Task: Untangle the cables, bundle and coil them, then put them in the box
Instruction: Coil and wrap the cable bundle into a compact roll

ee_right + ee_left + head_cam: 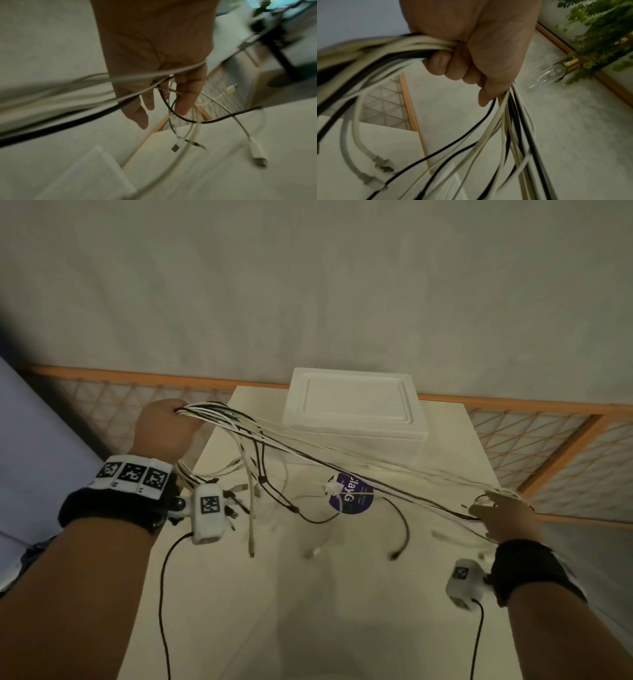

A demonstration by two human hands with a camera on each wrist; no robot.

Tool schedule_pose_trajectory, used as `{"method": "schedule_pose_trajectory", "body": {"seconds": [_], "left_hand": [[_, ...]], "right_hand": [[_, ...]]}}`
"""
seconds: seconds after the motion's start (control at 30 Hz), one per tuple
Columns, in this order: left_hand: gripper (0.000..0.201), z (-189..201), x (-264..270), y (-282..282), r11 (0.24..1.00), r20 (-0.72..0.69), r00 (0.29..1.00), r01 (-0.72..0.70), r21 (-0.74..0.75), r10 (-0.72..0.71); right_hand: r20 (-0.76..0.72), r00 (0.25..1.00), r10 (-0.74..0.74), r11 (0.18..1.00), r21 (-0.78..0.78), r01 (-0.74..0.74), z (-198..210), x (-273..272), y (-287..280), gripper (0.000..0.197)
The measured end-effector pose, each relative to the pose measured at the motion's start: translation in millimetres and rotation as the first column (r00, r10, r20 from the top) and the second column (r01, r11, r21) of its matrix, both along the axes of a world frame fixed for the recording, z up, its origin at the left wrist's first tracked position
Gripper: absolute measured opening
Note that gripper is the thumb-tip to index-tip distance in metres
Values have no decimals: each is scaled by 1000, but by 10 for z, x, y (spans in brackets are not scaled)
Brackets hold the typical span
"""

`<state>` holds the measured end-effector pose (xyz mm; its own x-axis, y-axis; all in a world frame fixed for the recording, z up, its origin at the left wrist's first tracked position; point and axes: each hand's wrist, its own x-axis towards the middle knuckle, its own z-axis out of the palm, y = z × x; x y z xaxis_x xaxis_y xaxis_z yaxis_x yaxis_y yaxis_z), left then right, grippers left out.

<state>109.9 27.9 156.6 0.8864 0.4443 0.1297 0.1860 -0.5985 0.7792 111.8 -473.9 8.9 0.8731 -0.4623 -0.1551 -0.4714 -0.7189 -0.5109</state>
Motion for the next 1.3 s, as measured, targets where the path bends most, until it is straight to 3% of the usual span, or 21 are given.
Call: {"method": "schedule_pose_trajectory", "body": {"seconds": [0.07, 0.1, 0.17, 0.23, 0.3, 0.37, 0.43, 0.5, 0.53, 0.6, 0.67, 0.77, 0.87, 1.0, 1.03, 1.07, 1.1, 1.17, 1.23, 1.3], "left_hand": [[21, 4, 3, 5, 1000, -26, 1000, 6, 28, -5], [19, -6, 9, -16, 999, -29, 1000, 5, 36, -4], [16, -48, 26, -79, 1000, -26, 1000, -6, 23, 7], [13, -110, 42, -160, 1000, -42, 999, 8, 21, -7], [12, -204, 56, -259, 997, -59, 996, 63, 52, -60], [17, -288, 57, -401, 988, -59, 993, 108, 109, -102], [16, -346, 56, -565, 972, -55, 986, 163, 167, -156], [15, -363, 33, -761, 945, -66, 969, 246, 214, -238], [11, -354, 4, -884, 921, -74, 952, 305, 243, -296], [4, -332, -49, -1121, 849, -63, 897, 436, 300, -438], [7, -331, -68, -1256, 801, -41, 851, 508, 316, -523], [10, -345, -57, -1176, 794, -14, 805, 587, 160, -593], [22, -398, -85, -1006, 761, -95, 759, 648, 23, -644], [42, -515, -150, -709, 886, -239, 854, 456, -86, -462], [46, -508, -199, -692, 891, -293, 844, 401, -212, -450], [50, -493, -267, -728, 837, -334, 801, 340, -429, -497], [55, -493, -334, -798, 708, -338, 742, 250, -661, -578], [62, -551, -401, -987, 375, -211, 705, 83, -923, -677], [54, -613, -361, -1174, 82, -63, 810, -18, -996, -584], [37, -619, -261, -1264, -64, -112, 917, -148, -987, -383]], "right_hand": [[53, 994, -94, 983, 164, 84, 85, -10, -70, 66], [24, 997, -76, 993, 94, 73, 105, -3, -55, 77], [-215, 976, 42, 988, -140, -73, 138, -13, 92, 100], [-470, 869, 157, 951, -164, -261, 185, -41, 315, 117], [-629, 724, 283, 866, -157, -475, 286, -9, 519, 102], [-656, 668, 351, 780, -190, -596, 454, 53, 736, 68], [-548, 720, 426, 707, -295, -643, 692, 109, 989, 55], [-219, 783, 582, 716, -318, -622, 964, 117, 1328, 54], [-18, 756, 655, 735, -217, -642, 1108, 82, 1556, 62], [218, 618, 755, 632, 7, -775, 1282, 24, 2008, 86], [252, 500, 829, 511, 24, -859, 1278, -7, 2324, 81], [206, 477, 854, 502, -86, -861, 1212, 38, 2393, 52], [127, 463, 877, 477, -124, -870, 1184, 79, 2323, 35], [219, 553, 804, 590, -185, -786, 1079, 122, 2236, 27], [257, 580, 773, 629, -187, -755, 1050, 130, 2226, 27], [291, 596, 748, 655, -180, -734, 1033, 123, 2231, 26], [317, 600, 735, 666, -167, -727, 1024, 102, 2249, 26], [306, 582, 753, 640, -141, -755, 1006, 7, 2336, 24], [259, 542, 800, 586, -143, -797, 943, -140, 2463, 25], [228, 526, 819, 559, -115, -821, 843, -299, 2545, 33]]}}
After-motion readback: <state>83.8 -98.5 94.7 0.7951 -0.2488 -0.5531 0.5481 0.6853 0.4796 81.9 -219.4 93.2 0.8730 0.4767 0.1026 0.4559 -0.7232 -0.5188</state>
